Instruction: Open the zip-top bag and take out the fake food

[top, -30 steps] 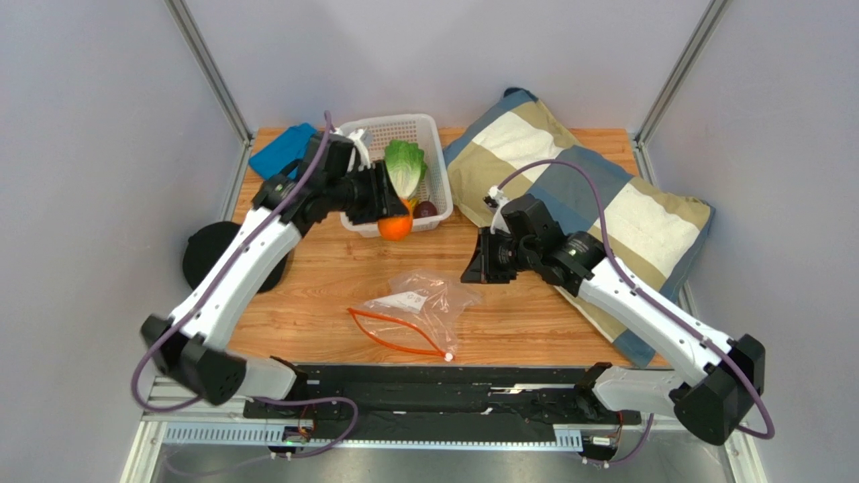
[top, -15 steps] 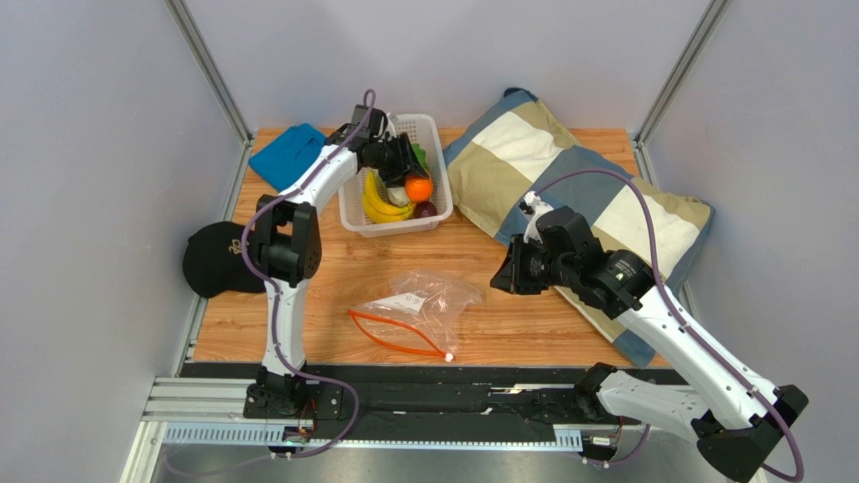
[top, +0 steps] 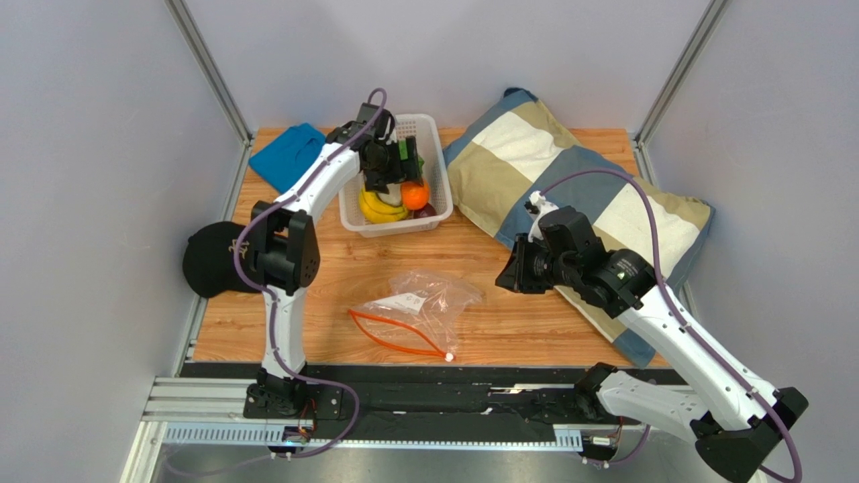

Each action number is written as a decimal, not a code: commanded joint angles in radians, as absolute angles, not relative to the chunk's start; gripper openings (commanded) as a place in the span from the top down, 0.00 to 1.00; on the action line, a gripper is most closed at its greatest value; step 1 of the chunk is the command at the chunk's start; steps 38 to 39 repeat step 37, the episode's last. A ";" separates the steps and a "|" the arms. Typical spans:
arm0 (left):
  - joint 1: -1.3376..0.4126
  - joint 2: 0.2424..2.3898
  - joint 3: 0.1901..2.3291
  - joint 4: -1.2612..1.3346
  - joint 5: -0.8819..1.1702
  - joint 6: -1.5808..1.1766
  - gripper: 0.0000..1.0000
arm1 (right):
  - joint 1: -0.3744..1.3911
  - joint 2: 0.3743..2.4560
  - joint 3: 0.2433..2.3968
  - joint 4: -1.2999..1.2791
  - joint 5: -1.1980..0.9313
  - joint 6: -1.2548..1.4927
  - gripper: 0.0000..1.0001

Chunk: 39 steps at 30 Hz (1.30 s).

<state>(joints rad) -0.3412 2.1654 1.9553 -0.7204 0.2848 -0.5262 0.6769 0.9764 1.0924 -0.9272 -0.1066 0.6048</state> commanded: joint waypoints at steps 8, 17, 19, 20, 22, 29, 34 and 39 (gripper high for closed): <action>-0.647 1.358 1.585 -1.063 -0.155 -0.546 0.01 | 0.661 0.976 1.045 -0.828 -0.038 0.686 0.58; -0.813 0.696 1.071 -0.676 -0.020 -0.744 0.01 | 0.663 0.775 0.993 -0.825 0.130 0.751 0.11; -0.813 0.525 0.982 -0.587 -0.052 -0.768 0.01 | 0.661 0.681 0.971 -0.862 0.190 0.779 0.04; -0.813 0.471 0.956 -0.560 -0.076 -0.776 0.01 | 0.663 0.648 0.962 -0.868 0.204 0.797 0.00; -0.813 0.353 0.907 -0.507 -0.106 -0.788 0.01 | 0.663 0.528 0.937 -0.893 0.250 0.819 0.00; -0.813 0.252 0.997 -0.492 -0.130 -0.669 0.01 | 0.663 0.250 0.953 -0.937 0.360 0.867 0.00; -0.813 0.250 1.091 -0.477 -0.195 -0.592 0.01 | 0.663 0.210 1.028 -0.951 0.434 0.865 0.00; -0.813 0.265 1.132 -0.486 -0.198 -0.563 0.01 | 0.663 0.213 1.055 -0.966 0.457 0.858 0.00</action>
